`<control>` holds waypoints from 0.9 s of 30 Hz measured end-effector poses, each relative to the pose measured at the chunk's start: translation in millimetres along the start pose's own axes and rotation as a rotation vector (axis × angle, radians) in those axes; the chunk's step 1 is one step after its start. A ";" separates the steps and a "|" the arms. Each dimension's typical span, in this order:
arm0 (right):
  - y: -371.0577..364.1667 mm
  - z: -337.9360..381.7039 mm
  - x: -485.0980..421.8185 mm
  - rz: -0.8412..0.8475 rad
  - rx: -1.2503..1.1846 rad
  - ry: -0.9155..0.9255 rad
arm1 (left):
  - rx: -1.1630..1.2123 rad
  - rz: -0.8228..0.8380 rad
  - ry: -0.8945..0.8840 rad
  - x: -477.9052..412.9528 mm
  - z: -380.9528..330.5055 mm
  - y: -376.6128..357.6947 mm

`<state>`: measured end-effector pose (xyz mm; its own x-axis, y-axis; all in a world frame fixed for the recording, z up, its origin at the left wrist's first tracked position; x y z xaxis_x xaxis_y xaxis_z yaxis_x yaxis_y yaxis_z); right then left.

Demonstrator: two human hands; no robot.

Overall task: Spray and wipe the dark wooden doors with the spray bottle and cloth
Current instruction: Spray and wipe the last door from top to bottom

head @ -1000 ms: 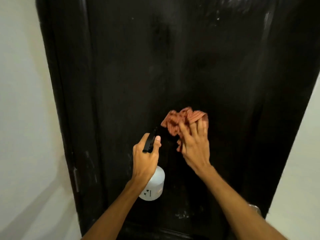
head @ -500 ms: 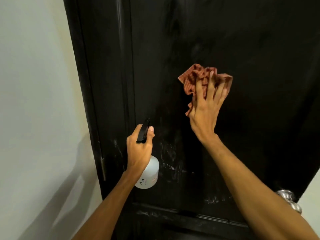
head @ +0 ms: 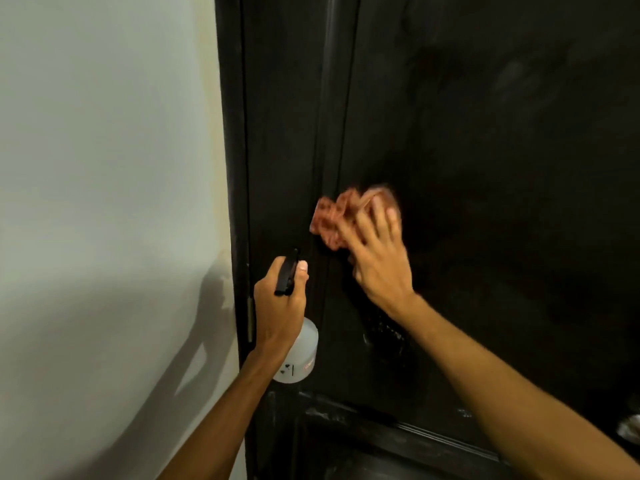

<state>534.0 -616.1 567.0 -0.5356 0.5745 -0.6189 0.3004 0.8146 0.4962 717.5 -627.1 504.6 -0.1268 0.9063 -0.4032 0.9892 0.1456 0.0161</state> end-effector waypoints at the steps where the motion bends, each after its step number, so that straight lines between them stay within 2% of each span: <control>1: -18.4 28.4 16.3 0.078 -0.030 0.147 | -0.015 -0.001 0.007 1.4 7.1 4.1; 3: -42.4 61.4 39.5 0.257 -0.040 0.356 | -0.038 0.011 0.026 5.3 20.8 13.8; 4: -43.2 58.7 34.6 0.248 -0.033 0.377 | -0.037 0.022 0.048 6.8 26.4 17.4; 5: -39.2 50.4 20.2 0.181 -0.015 0.343 | -0.032 0.027 0.079 8.4 34.2 21.1; 7: -19.4 24.4 -16.9 0.015 0.003 0.126 | -0.017 0.027 0.135 10.8 47.9 25.7; 9: -8.9 10.5 -47.2 -0.066 -0.013 -0.064 | -0.011 0.010 0.170 13.3 56.6 28.7; 10: -12.2 18.2 -52.5 -0.081 -0.025 -0.068 | -0.013 -0.003 0.190 14.9 59.7 30.5; 12: -35.8 65.8 -40.7 -0.022 -0.060 0.147 | -0.013 -0.033 0.221 17.4 64.3 35.7; 14: -68.4 124.3 -5.7 0.124 -0.142 0.408 | -0.032 -0.061 0.236 22.3 70.3 44.0; 15: -79.8 141.3 5.9 0.189 -0.141 0.483 | -0.045 -0.078 0.233 24.9 72.7 48.8; 17: -83.5 146.2 -9.3 0.140 -0.102 0.483 | -0.069 -0.101 0.219 28.7 75.2 58.7; 19: -78.9 135.5 -44.4 0.065 -0.084 0.353 | -0.078 -0.108 0.221 30.5 77.7 64.8; 21: -81.1 134.6 -59.3 0.063 -0.070 0.273 | -0.090 -0.112 0.242 33.9 81.4 69.1; 23: -92.7 158.4 -36.3 0.098 -0.080 0.373 | -0.089 -0.113 0.271 36.7 87.0 71.4; 25: -106.5 186.5 6.3 0.216 -0.113 0.534 | -0.087 -0.122 0.285 38.8 89.4 72.9; 27: -110.0 185.3 17.9 0.264 -0.139 0.592 | -0.082 -0.120 0.281 39.1 87.6 75.1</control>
<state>637.7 -680.7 388.6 -0.8130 0.5804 -0.0462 0.3976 0.6114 0.6842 793.3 -615.6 410.0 -0.2689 0.9532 -0.1384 0.9582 0.2793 0.0618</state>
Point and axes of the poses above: each hand's wrist, its own x-axis away from the middle knuckle, its own y-axis out of the back of the hand, z = x × y, the point moved 5 cm from there along -x, towards the middle knuckle, and after that the axes turned 14 degrees about y, right-handed, at the moved point
